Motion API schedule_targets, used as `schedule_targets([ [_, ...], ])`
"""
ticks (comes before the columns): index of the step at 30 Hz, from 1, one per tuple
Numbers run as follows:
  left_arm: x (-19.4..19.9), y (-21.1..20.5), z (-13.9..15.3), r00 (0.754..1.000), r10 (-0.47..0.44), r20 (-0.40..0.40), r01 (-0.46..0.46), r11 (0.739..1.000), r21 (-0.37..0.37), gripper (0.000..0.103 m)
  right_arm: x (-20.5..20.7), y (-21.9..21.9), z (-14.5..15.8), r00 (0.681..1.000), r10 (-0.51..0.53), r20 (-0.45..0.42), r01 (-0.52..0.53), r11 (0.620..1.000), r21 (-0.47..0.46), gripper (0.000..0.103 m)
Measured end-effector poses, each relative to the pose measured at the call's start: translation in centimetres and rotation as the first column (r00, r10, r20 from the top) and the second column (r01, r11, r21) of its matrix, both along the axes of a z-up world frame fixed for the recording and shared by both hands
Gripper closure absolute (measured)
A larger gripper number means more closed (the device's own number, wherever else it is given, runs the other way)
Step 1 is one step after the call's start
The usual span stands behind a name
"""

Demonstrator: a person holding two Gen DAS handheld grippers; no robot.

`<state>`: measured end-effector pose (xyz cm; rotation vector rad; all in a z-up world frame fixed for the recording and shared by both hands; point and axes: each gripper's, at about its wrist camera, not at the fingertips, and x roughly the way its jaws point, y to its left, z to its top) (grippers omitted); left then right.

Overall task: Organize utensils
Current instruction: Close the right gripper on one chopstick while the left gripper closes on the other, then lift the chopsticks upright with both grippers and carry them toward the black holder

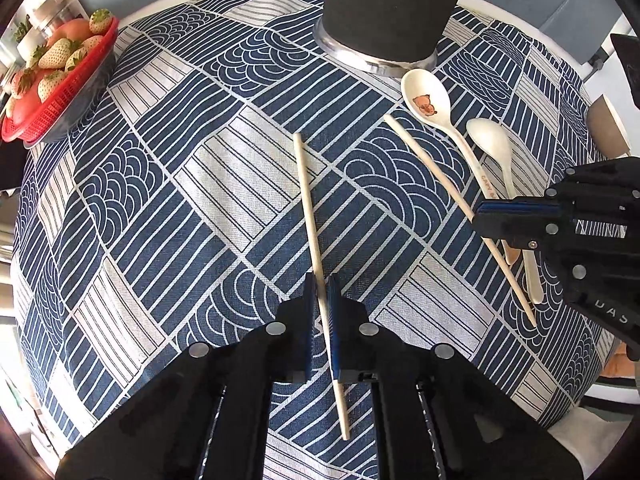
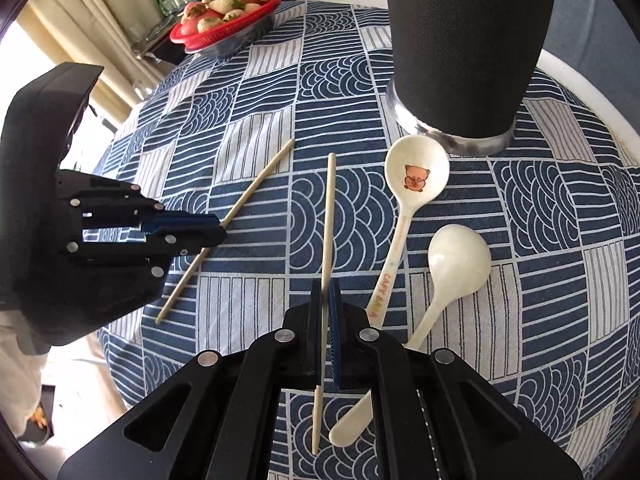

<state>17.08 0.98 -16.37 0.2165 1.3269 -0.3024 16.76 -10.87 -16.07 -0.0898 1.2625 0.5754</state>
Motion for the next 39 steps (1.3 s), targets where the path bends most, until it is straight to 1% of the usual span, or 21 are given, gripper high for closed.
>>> schedule_targets([
  [3, -0.1, 0.4, 0.0, 1.000, 0.012, -0.007, -0.012, 1.000, -0.007, 0.098, 0.0, 0.7, -0.5, 1.000, 0.024, 0.001, -0.024, 0.999, -0.047, 0.099],
  [4, -0.2, 0.4, 0.0, 1.000, 0.015, -0.008, -0.016, 1.000, -0.009, 0.098, 0.0, 0.9, -0.7, 1.000, 0.027, -0.009, -0.028, 0.998, -0.054, 0.097],
  [6, -0.3, 0.5, -0.1, 1.000, 0.021, -0.009, -0.021, 1.000, -0.009, 0.098, 0.1, 1.0, -1.0, 0.999, 0.035, -0.024, -0.037, 0.997, -0.064, 0.096],
  [11, -0.3, 0.8, -0.1, 0.999, 0.032, -0.017, -0.033, 0.999, -0.019, 0.098, -0.1, 1.6, -0.8, 0.997, 0.072, -0.009, -0.072, 0.991, -0.108, 0.096],
  [16, -0.7, 1.6, 0.0, 0.999, 0.038, -0.022, -0.038, 0.999, -0.021, 0.098, 0.0, 1.6, -0.9, 0.999, 0.045, -0.016, -0.046, 0.993, -0.111, 0.096],
  [20, -1.2, 2.2, 0.2, 0.999, 0.032, -0.024, -0.032, 0.999, 0.003, 0.098, -0.2, 2.1, -0.9, 0.999, 0.050, -0.007, -0.051, 0.987, -0.152, 0.096],
  [25, -1.5, 3.0, 0.2, 0.998, 0.055, -0.034, -0.055, 0.998, 0.000, 0.098, -0.4, 3.1, -0.9, 0.996, 0.084, 0.006, -0.080, 0.972, -0.220, 0.097],
  [27, -1.8, 3.5, 0.4, 0.997, 0.064, -0.040, -0.065, 0.998, -0.008, 0.098, -0.1, 2.5, -0.9, 0.998, 0.060, -0.014, -0.061, 0.980, -0.187, 0.099],
  [29, -2.0, 4.2, 0.8, 0.996, 0.081, -0.040, -0.082, 0.996, -0.030, 0.098, 0.4, 1.3, -1.0, 0.998, 0.003, -0.069, -0.011, 0.994, -0.111, 0.099],
  [32, -2.0, 5.0, 1.8, 0.995, 0.099, -0.028, -0.100, 0.994, -0.045, 0.098, 0.6, -0.7, -0.2, 0.992, -0.042, -0.115, 0.043, 0.999, 0.007, 0.099],
  [34, -1.8, 5.4, 2.6, 0.994, 0.105, -0.014, -0.106, 0.993, -0.046, 0.098, 0.6, -1.6, 0.9, 0.992, -0.060, -0.114, 0.068, 0.995, 0.067, 0.099],
  [39, -1.1, 6.0, 4.8, 0.993, 0.113, 0.022, -0.112, 0.993, -0.046, 0.098, 0.9, -3.2, 4.3, 0.995, -0.089, -0.042, 0.093, 0.987, 0.131, 0.099],
])
